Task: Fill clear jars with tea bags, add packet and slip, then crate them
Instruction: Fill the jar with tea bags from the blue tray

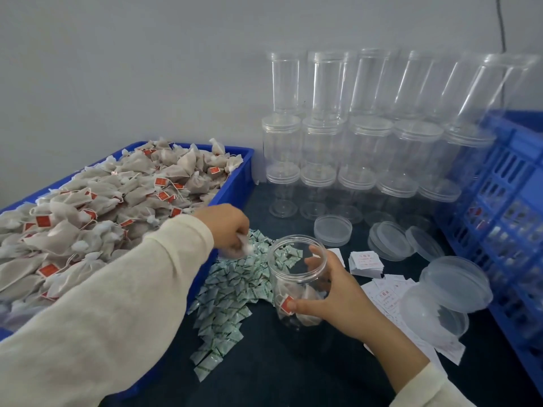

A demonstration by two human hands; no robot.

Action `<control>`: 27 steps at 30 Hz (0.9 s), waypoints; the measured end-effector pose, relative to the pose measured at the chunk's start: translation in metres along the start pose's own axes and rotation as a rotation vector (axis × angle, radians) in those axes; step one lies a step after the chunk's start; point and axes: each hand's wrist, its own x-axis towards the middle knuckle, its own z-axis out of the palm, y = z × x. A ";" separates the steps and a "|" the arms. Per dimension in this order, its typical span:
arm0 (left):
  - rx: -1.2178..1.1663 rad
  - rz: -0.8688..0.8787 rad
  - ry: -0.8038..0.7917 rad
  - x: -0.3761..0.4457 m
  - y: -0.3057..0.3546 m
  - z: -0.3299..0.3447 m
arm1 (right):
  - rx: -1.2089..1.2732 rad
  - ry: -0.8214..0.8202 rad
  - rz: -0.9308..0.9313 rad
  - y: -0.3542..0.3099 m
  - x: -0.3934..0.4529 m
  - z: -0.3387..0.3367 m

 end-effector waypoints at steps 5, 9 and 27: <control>-0.233 0.074 0.214 -0.044 -0.008 -0.062 | -0.006 -0.041 -0.013 -0.006 0.004 0.010; -0.667 0.163 0.300 -0.071 0.007 -0.088 | -0.009 -0.059 -0.030 -0.013 0.006 0.017; -0.311 0.206 0.190 -0.058 0.055 -0.030 | 0.005 -0.059 -0.100 -0.031 -0.001 0.024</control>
